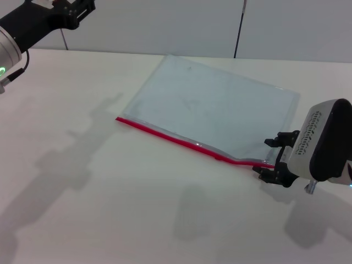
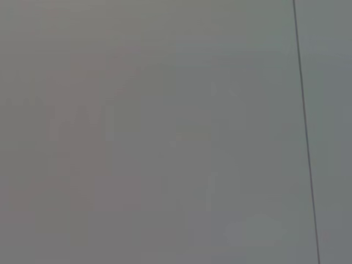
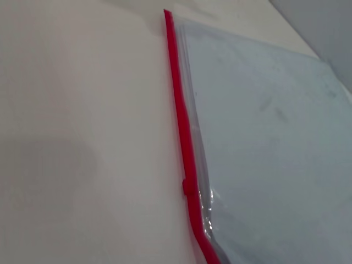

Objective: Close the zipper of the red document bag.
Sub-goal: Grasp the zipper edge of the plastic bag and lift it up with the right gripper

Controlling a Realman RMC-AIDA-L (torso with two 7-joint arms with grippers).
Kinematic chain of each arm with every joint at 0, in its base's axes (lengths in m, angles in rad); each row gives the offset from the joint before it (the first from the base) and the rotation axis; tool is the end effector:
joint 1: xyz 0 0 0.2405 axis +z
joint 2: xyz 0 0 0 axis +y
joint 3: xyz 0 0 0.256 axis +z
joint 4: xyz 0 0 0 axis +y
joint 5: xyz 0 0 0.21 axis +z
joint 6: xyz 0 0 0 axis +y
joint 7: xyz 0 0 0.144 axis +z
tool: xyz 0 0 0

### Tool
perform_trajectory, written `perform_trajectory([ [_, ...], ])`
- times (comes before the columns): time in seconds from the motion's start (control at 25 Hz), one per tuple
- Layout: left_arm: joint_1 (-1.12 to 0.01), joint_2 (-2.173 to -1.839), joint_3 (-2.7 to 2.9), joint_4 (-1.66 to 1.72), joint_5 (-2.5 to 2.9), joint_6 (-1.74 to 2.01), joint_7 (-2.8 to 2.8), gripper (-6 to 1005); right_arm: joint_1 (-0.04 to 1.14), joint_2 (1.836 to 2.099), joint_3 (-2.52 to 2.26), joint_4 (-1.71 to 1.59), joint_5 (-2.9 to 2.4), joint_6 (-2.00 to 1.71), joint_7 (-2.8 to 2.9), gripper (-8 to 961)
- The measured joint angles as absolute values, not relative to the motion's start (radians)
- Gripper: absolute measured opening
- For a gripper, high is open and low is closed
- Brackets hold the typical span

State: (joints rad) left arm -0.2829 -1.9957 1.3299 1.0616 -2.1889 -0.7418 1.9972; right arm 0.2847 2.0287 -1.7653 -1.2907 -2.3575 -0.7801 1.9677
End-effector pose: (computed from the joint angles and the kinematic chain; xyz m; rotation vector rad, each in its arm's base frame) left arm -0.2264 0.3925 0.0876 -1.9385 -0.3758 -0.8107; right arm 0.2279 0.3389 -0.0529 -2.5694 0.1044 -0.2601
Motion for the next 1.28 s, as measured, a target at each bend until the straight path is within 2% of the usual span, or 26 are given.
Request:
perform_trajectory([
  [1.28, -0.288, -1.999, 1.330, 1.085, -2.151, -0.737, 1.973, 585, 0.405, 2.028, -1.750, -1.127, -2.347, -0.671, 1.983, 648],
])
